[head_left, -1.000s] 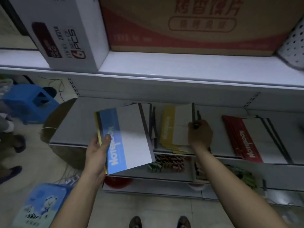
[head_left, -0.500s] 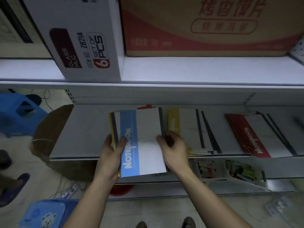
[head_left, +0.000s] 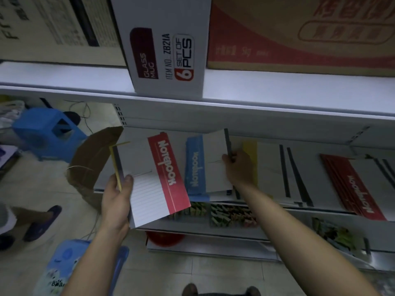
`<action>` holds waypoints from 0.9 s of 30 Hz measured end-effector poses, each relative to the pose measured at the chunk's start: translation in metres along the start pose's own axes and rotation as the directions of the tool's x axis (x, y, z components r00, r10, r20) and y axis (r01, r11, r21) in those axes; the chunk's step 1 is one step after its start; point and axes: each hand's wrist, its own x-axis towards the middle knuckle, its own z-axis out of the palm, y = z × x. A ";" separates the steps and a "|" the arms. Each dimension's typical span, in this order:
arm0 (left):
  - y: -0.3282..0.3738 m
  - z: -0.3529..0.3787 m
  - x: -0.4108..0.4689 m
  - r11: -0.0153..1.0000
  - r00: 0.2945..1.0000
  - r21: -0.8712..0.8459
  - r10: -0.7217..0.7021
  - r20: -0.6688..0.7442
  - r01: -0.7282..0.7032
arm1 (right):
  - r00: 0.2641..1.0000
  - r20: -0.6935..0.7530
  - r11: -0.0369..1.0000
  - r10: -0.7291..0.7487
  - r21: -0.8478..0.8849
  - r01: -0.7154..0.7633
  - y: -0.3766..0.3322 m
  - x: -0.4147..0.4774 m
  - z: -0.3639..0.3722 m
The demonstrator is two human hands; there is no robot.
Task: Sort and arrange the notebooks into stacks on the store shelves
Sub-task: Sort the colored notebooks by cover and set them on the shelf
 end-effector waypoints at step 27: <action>-0.028 0.226 -0.092 0.972 0.821 0.194 -0.001 0.571 -0.133 | 0.556 0.458 0.332 -0.693 -0.481 0.811 0.038 -0.042 -0.190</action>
